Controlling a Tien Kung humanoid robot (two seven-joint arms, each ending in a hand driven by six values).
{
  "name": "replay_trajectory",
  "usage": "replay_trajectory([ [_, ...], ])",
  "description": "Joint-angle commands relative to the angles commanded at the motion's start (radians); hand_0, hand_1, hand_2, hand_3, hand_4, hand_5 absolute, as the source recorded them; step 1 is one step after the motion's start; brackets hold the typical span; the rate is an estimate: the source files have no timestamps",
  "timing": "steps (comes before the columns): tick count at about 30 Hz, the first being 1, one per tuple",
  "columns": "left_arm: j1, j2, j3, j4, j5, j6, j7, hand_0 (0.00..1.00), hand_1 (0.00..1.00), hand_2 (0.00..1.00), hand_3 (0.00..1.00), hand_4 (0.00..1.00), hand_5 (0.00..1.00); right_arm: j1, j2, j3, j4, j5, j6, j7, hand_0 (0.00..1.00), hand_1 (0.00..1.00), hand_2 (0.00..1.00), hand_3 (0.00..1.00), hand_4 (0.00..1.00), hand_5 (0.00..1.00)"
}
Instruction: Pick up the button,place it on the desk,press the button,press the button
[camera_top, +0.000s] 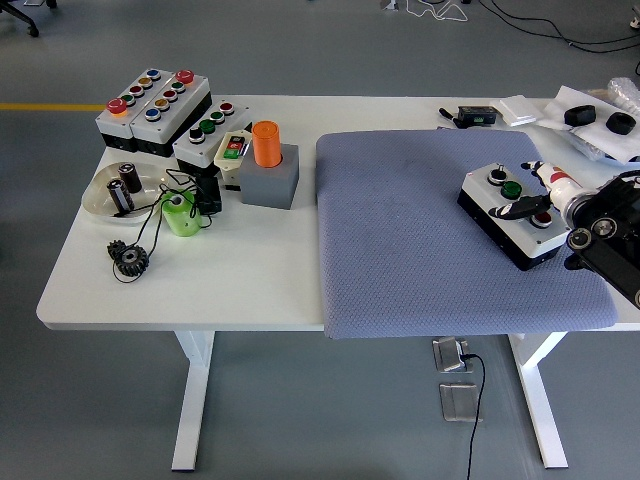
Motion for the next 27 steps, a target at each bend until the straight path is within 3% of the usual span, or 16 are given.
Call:
replay_trajectory([
  [9, -0.002, -0.001, 0.006, 0.000, -0.004, 0.001, 0.001, 0.655, 0.702, 0.723, 0.514, 0.317, 0.963, 0.078, 0.064, -0.060, -0.110, -0.073, 0.041, -0.077, 0.991, 0.945, 0.998, 0.998, 0.907, 0.237],
  [10, -0.002, 0.000, 0.008, 0.000, -0.004, 0.001, 0.001, 0.656, 0.703, 0.723, 0.514, 0.318, 0.964, 0.090, 0.070, -0.074, -0.127, -0.083, 0.051, -0.080, 0.964, 0.889, 0.928, 0.966, 0.910, 0.256],
  [15, 0.000, 0.000, 0.011, 0.000, 0.000, 0.003, 0.003, 0.656, 0.703, 0.723, 0.514, 0.318, 0.964, 0.124, 0.098, -0.111, -0.191, -0.098, 0.077, -0.080, 0.964, 0.889, 0.928, 0.966, 0.910, 0.256],
  [16, 0.000, 0.000, 0.011, 0.000, 0.003, 0.004, 0.003, 0.658, 0.703, 0.724, 0.515, 0.317, 0.961, 0.128, 0.106, -0.115, -0.205, -0.102, 0.082, -0.080, 0.898, 0.777, 0.814, 0.941, 0.912, 0.260],
  [21, 0.005, 0.001, 0.005, 0.000, 0.021, 0.007, 0.007, 0.658, 0.703, 0.724, 0.515, 0.317, 0.961, 0.135, 0.132, -0.119, -0.256, -0.100, 0.104, -0.080, 0.898, 0.777, 0.814, 0.941, 0.912, 0.260],
  [22, 0.007, 0.001, 0.005, 0.000, 0.025, 0.007, 0.008, 0.657, 0.703, 0.723, 0.516, 0.318, 0.962, 0.133, 0.134, -0.120, -0.263, -0.098, 0.106, -0.080, 0.862, 0.714, 0.743, 0.922, 0.916, 0.264],
  [27, 0.012, 0.003, 0.007, 0.000, 0.029, 0.008, 0.007, 0.657, 0.703, 0.723, 0.516, 0.318, 0.962, 0.128, 0.144, -0.120, -0.288, -0.093, 0.103, -0.080, 0.862, 0.714, 0.743, 0.922, 0.916, 0.264],
])
